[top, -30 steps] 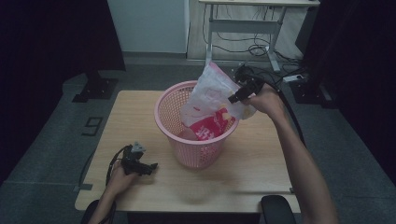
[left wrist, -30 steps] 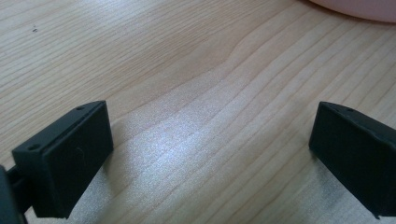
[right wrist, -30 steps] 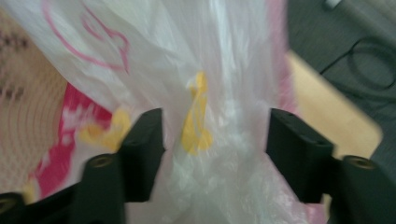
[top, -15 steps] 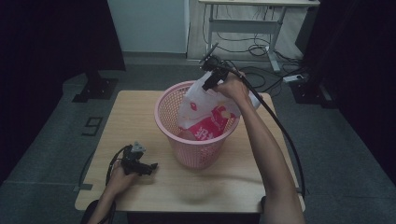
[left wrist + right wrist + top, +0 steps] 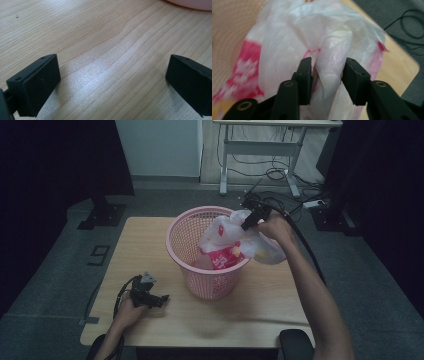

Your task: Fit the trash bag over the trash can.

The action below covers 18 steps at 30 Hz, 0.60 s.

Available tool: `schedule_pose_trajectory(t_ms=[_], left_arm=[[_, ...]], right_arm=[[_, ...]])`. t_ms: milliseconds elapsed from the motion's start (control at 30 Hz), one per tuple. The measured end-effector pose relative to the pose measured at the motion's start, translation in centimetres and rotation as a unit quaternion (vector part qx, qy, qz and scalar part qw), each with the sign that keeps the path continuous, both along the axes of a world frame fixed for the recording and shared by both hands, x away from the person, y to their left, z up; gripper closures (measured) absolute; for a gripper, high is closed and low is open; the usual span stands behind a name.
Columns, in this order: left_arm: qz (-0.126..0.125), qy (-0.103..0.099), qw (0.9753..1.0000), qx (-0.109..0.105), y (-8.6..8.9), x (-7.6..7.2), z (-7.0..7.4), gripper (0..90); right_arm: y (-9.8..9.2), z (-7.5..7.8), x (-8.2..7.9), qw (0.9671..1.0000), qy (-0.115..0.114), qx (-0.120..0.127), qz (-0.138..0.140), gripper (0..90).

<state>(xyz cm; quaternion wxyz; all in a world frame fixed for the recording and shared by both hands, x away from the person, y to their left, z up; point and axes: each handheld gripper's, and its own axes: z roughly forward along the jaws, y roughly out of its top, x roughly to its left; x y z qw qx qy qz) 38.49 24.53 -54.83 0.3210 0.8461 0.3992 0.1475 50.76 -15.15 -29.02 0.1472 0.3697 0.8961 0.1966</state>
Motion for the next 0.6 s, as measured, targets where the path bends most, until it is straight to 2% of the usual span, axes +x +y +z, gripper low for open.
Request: schedule_pose_trajectory(t_ms=[33, 67, 100, 133, 167, 233, 300, 333, 433, 467, 500, 533, 600], left_arm=[[0.0, 0.0, 1.0, 0.0, 0.0, 0.0, 0.0, 0.0], [-0.001, 0.0, 1.0, 0.001, 0.0, 0.0, 0.0, 0.0], [-0.001, 0.0, 1.0, 0.0, 0.0, 0.0, 0.0, 0.0], [-0.001, 0.0, 1.0, 0.0, 0.0, 0.0, 0.0, 0.0], [-0.001, 0.0, 1.0, 0.0, 0.0, 0.0, 0.0, 0.0], [0.0, -0.001, 1.0, 0.0, 0.0, 0.0, 0.0, 0.0], [0.0, -0.001, 1.0, 0.0, 0.0, 0.0, 0.0, 0.0], [0.0, -0.001, 1.0, 0.0, 0.0, 0.0, 0.0, 0.0], [0.0, -0.001, 1.0, 0.0, 0.0, 0.0, 0.0, 0.0], [0.0, -0.001, 1.0, 0.0, 0.0, 0.0, 0.0, 0.0], [0.0, -0.001, 1.0, 0.0, 0.0, 0.0, 0.0, 0.0], [0.0, -0.001, 1.0, 0.0, 0.0, 0.0, 0.0, 0.0], [0.0, -0.001, 1.0, 0.0, 0.0, 0.0, 0.0, 0.0]], right_arm=[[-0.3, 0.2, -0.4, 1.0, 0.005, -0.001, 0.002, 52.8], [-0.7, 0.9, -0.8, 0.9999, -0.009, -0.001, -0.005, 41.6], [-0.7, 1.4, -0.9, 0.9997, -0.022, 0.006, -0.006, 37.1], [-0.7, 1.4, -0.9, 0.9997, -0.022, 0.006, -0.006, 37.1], [-0.5, 2.5, -0.7, 0.9987, -0.046, 0.02, -0.005, 33.4], [-0.2, 3.0, -0.4, 0.9982, -0.054, 0.027, -0.004, 31.9], [1.3, 4.1, 1.0, 0.9961, -0.079, 0.039, 0.01, 29.7], [1.3, 4.1, 1.0, 0.9961, -0.079, 0.039, 0.01, 29.7], [4.2, 3.9, 3.1, 0.9945, -0.089, 0.048, 0.026, 28.6], [4.2, 3.9, 3.1, 0.9945, -0.089, 0.048, 0.026, 28.6], [5.6, 3.0, 4.2, 0.9952, -0.082, 0.04, 0.036, 28.6], [5.6, 3.0, 4.2, 0.9952, -0.082, 0.04, 0.036, 28.6], [6.5, 1.7, 5.2, 0.9965, -0.071, 0.016, 0.041, 29.1]])
